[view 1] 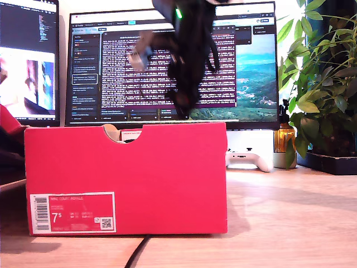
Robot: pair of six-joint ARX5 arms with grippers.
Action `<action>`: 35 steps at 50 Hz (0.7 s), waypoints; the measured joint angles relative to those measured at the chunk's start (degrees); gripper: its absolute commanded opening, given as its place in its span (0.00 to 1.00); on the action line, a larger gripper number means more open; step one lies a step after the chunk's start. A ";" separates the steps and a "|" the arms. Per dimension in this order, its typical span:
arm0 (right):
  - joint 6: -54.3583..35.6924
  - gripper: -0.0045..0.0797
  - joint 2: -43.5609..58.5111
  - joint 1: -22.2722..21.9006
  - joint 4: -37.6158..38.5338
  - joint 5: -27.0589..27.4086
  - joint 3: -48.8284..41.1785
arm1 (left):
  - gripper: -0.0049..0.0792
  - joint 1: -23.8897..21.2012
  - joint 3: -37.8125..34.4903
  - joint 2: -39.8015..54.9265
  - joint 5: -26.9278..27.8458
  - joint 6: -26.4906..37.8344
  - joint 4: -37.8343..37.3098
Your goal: Pack the blue shoes by picking the first shoe and placing it inside the red shoebox, left side, then picking and rotating the second shoe and placing it in the shoebox
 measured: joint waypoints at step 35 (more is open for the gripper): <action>17.64 0.05 -0.09 -1.22 -12.17 -2.23 3.02 | 0.03 -0.11 0.37 -19.10 2.45 5.05 -24.17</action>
